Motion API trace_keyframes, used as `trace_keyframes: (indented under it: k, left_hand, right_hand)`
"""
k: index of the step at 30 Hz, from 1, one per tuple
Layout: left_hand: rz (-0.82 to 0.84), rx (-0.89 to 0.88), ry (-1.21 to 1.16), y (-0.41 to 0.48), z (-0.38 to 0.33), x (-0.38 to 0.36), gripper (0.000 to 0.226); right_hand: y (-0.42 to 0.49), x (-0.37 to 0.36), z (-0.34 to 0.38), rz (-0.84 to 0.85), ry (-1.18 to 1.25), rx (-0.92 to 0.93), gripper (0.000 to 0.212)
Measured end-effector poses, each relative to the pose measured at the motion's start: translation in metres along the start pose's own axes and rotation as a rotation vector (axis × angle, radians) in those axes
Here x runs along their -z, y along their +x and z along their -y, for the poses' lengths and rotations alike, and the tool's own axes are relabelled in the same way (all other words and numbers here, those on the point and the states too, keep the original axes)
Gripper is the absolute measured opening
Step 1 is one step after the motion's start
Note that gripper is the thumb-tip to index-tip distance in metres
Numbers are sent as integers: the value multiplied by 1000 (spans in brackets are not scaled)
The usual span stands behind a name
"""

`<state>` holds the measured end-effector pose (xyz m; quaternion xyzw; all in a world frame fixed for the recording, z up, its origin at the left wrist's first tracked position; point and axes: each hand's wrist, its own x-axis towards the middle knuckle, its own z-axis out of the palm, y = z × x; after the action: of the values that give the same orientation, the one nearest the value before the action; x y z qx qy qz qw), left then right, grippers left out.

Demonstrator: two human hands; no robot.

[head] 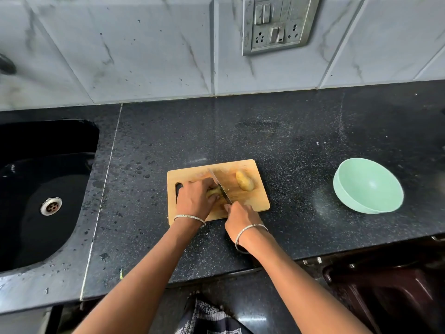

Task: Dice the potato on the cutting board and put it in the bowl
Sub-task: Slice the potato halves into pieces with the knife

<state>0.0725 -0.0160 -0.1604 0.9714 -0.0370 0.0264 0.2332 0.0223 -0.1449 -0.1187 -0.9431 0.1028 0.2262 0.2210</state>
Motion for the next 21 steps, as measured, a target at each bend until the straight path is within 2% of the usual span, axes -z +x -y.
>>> trace_keyframes:
  k: [10,14,18,21]
  left_hand:
    - [-16,-28,-7,-1,0,0,26]
    - [18,-147,75,-4,-6,3,35]
    - [127,-360,223,3,-7,6,42]
    - [249,-393,300,15,-8,11,34]
  right_hand:
    - [-13,-14,-12,-45,23,-40,35]
    - [-16,-13,-11,-53,19,-42,36]
    - [-17,-11,-11,-41,18,-46,36]
    - [-17,-10,-11,-24,21,-49,30]
